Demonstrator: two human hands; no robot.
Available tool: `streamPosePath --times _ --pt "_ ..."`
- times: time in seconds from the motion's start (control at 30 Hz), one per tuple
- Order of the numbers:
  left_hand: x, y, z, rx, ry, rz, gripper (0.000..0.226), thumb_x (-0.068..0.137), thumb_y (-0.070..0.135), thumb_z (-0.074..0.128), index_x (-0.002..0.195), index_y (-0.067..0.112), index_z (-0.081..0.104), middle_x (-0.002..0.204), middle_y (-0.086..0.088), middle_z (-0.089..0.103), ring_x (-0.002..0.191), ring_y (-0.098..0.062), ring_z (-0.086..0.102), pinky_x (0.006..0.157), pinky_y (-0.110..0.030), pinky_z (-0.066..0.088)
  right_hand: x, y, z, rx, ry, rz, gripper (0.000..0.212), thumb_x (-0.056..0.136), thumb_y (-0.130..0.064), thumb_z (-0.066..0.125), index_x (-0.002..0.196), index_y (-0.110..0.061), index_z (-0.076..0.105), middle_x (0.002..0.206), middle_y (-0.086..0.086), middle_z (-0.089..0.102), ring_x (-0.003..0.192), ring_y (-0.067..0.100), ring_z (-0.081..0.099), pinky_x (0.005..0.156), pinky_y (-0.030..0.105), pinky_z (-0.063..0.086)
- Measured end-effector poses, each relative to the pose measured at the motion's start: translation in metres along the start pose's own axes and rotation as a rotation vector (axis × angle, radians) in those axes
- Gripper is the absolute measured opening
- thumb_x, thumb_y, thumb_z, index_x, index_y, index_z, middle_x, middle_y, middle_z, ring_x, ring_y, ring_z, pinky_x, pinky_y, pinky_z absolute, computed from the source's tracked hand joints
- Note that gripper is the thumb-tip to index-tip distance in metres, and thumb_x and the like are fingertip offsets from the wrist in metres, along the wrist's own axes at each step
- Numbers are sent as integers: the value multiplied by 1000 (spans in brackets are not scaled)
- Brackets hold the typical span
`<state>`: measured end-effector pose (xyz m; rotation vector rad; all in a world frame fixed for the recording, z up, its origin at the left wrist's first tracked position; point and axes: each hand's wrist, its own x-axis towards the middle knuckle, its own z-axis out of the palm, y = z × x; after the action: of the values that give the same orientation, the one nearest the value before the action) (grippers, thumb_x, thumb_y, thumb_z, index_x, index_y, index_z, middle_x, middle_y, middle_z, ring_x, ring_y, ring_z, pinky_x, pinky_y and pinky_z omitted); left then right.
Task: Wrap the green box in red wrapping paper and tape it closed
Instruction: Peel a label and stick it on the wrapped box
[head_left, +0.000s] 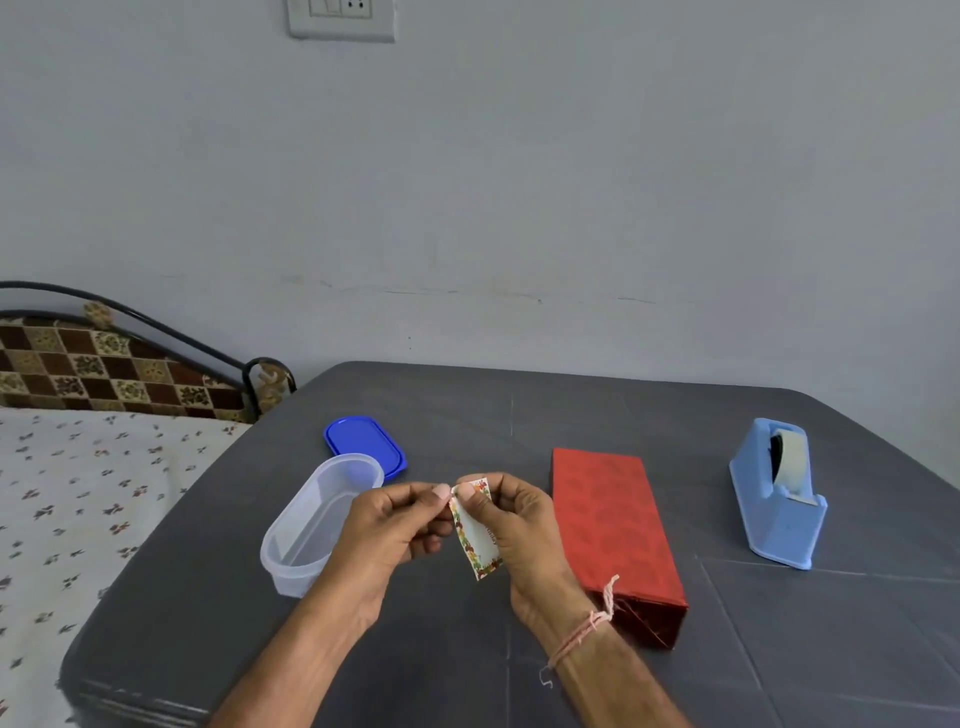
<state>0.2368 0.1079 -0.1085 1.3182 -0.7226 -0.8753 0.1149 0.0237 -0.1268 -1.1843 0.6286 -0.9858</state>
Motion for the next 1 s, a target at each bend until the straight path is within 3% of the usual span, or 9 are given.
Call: streamPosePath --times 0.4,0.63,0.83,1.0 --pt "4 -7 -11 -68 -80 -72 27 87 29 74 98 6 82 94 -21 77 79 -18 72 68 -26 60 -3 0 -8 -81 -70 5 11 90 -9 74 97 0 75 86 14 76 73 15 68 66 24 55" --pt "6 -13 -11 -18 -72 -90 33 74 30 80 97 6 81 84 -14 77 74 -14 71 66 -25 59 -6 2 -8 -85 -71 24 11 90 -9 75 96 0 75 84 16 75 72 17 69 66 24 55" --pt "5 -21 -14 98 -33 -39 10 89 16 76 95 9 81 87 -15 78 76 -15 70 70 -27 60 -6 6 -8 -77 -75 50 15 90 -12 75 98 1 75 83 14 76 71 14 69 65 22 55" --pt "3 -18 -16 218 -56 26 8 91 11 75 96 10 81 84 -12 79 74 -14 71 68 -24 59 -6 7 -11 -113 -68 58 15 89 -12 75 97 1 76 84 13 77 71 12 69 64 21 54"
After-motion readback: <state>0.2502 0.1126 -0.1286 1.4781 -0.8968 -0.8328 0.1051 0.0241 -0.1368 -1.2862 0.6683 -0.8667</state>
